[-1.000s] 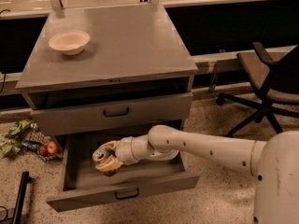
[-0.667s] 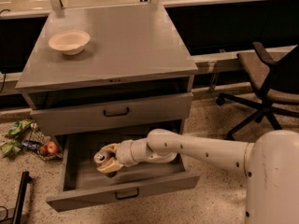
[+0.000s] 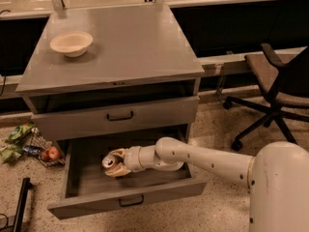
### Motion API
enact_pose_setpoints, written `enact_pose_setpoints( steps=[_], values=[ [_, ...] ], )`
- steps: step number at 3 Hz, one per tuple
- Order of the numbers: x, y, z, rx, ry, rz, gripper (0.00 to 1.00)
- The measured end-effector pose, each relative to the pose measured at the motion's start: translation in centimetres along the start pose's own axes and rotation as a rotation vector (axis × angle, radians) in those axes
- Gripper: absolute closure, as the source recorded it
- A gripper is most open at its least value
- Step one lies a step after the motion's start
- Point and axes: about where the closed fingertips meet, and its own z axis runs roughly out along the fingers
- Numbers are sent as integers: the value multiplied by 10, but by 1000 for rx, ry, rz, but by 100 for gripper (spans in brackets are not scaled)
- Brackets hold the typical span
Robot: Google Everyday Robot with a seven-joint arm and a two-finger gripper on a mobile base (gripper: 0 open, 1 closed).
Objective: Place orange can into middle drawer
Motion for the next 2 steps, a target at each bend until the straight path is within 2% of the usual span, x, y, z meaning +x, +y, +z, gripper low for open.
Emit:
enact_pose_setpoints(
  steps=[1, 2],
  values=[
    [14, -6, 5, 9, -6, -12, 88],
    [23, -12, 9, 18, -21, -21, 64]
  ],
)
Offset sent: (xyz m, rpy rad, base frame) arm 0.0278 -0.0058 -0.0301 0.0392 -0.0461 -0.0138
